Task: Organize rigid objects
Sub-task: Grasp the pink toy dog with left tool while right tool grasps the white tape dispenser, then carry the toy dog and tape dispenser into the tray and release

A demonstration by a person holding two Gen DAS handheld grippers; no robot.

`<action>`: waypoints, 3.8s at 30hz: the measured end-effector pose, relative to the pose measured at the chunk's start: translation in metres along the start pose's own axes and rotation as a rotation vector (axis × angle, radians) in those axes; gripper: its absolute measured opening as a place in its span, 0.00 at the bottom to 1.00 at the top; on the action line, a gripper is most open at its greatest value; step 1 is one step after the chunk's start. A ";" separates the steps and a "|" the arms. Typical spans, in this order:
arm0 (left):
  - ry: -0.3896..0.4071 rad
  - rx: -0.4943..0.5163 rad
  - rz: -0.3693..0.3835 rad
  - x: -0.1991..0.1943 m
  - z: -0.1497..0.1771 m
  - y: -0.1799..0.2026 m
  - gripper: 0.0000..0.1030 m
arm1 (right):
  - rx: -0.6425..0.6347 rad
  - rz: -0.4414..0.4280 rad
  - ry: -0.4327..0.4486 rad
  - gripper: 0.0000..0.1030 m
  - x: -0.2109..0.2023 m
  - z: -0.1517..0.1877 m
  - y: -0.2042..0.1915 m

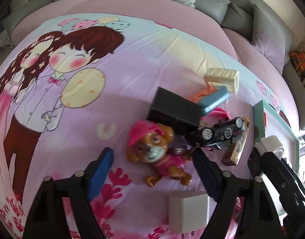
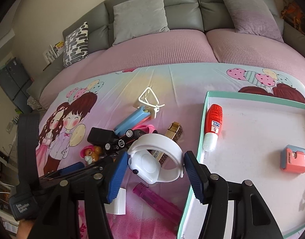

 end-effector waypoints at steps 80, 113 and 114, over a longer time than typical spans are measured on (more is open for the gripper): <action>0.153 0.325 0.358 -0.045 0.030 0.194 0.41 | 0.302 0.413 0.167 0.61 -0.092 -0.004 0.187; 0.244 0.264 0.277 -0.072 0.006 0.162 0.77 | 0.179 0.482 0.142 1.00 -0.093 -0.010 0.172; 0.243 0.255 0.272 -0.071 0.004 0.159 0.79 | 0.176 0.483 0.141 1.00 -0.092 -0.010 0.171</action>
Point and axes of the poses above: each gripper's, at about its wrist camera, not at the fingertips, and x roughly the way its jaws point, y to its right, z to its underside, the point moved 6 cm from there along x, roughly the way its jaws point, and after that the axes turned 5 degrees about -z, right-handed, at the moved point
